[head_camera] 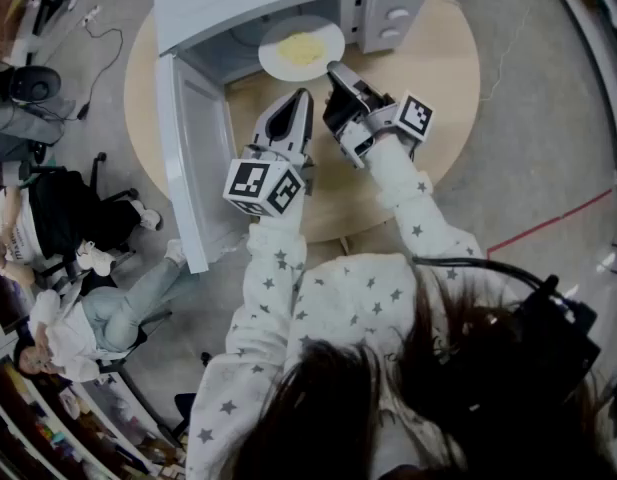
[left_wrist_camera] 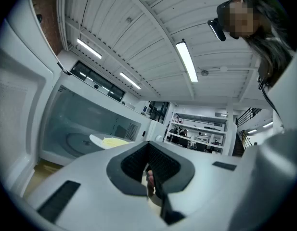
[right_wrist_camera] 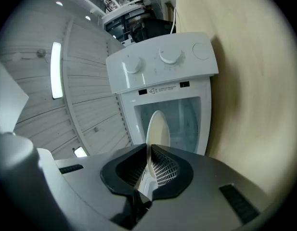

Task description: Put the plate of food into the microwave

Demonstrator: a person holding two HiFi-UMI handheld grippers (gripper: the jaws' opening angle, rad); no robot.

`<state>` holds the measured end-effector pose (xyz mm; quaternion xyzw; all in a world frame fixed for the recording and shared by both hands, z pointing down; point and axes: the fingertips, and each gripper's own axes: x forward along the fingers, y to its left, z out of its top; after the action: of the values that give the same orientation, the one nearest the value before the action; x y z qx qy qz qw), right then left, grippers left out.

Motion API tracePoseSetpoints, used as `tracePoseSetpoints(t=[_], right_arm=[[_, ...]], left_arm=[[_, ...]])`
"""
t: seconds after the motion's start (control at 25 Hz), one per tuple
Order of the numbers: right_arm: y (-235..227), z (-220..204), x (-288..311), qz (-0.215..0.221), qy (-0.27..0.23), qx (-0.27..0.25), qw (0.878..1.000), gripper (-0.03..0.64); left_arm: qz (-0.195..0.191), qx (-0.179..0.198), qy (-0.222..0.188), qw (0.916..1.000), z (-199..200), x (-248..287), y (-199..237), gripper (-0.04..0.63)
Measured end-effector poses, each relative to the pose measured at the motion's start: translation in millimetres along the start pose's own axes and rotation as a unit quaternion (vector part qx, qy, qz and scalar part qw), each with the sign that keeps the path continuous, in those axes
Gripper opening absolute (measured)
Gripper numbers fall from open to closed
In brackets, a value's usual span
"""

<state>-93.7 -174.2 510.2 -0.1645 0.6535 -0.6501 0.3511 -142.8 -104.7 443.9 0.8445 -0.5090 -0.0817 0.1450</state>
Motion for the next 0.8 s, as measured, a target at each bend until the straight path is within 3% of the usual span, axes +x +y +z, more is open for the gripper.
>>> tracePoseSetpoints(t=[0.28, 0.6, 0.8], right_arm=[[-1.5, 0.1, 10.1, -0.02, 0.023, -0.003, 1.0, 0.02], [-1.8, 20.2, 20.2, -0.045, 0.029, -0.016, 0.998, 0.02], [35.7, 53.7, 35.7, -0.068, 0.033, -0.029, 0.997, 0.02]], left_arm=[[0.031, 0.003, -0.011, 0.9995, 9.7, 5.9, 4.9, 0.002], [0.047, 0.027, 0.015, 0.9984, 13.3, 30.9, 9.0, 0.002], [0.047, 0.032, 0.026, 0.9981, 43.0, 70.8, -7.6, 0.002]])
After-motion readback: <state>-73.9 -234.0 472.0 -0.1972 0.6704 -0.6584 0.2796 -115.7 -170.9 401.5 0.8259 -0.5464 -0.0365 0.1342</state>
